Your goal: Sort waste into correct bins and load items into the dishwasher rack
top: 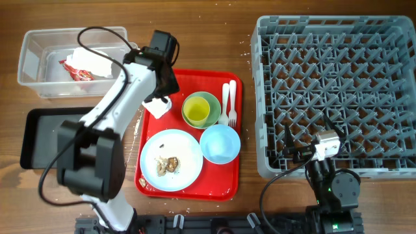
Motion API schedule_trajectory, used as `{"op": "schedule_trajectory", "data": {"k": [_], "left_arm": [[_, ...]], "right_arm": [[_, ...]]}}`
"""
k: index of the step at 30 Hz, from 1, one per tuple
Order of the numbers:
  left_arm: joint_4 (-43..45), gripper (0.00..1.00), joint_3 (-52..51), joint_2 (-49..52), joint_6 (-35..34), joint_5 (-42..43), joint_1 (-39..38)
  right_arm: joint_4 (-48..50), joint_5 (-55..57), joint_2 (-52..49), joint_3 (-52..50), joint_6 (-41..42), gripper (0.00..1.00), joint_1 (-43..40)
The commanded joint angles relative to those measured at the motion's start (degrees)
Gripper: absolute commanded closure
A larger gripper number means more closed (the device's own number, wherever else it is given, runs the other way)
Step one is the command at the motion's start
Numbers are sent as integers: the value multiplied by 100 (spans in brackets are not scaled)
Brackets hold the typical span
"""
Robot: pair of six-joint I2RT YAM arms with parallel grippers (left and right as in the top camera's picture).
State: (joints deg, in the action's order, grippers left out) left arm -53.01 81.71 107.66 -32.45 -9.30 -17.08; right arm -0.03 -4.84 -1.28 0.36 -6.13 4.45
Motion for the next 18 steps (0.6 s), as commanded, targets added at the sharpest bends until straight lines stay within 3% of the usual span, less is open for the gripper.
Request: {"op": "schedule_trajectory", "data": {"k": [1,16,18], "left_arm": [[2,39,-11,413,72,-234,31],[251,42,-11,1108,72,-208,24],[267,47,-11,1167,72,-155,24]], "right_arm": [[15,70,-7,-4,-55,0,-28],[15,70,-7,-4,-55,0,-28],[15,70,-7,-4,-52,0,-28]]}}
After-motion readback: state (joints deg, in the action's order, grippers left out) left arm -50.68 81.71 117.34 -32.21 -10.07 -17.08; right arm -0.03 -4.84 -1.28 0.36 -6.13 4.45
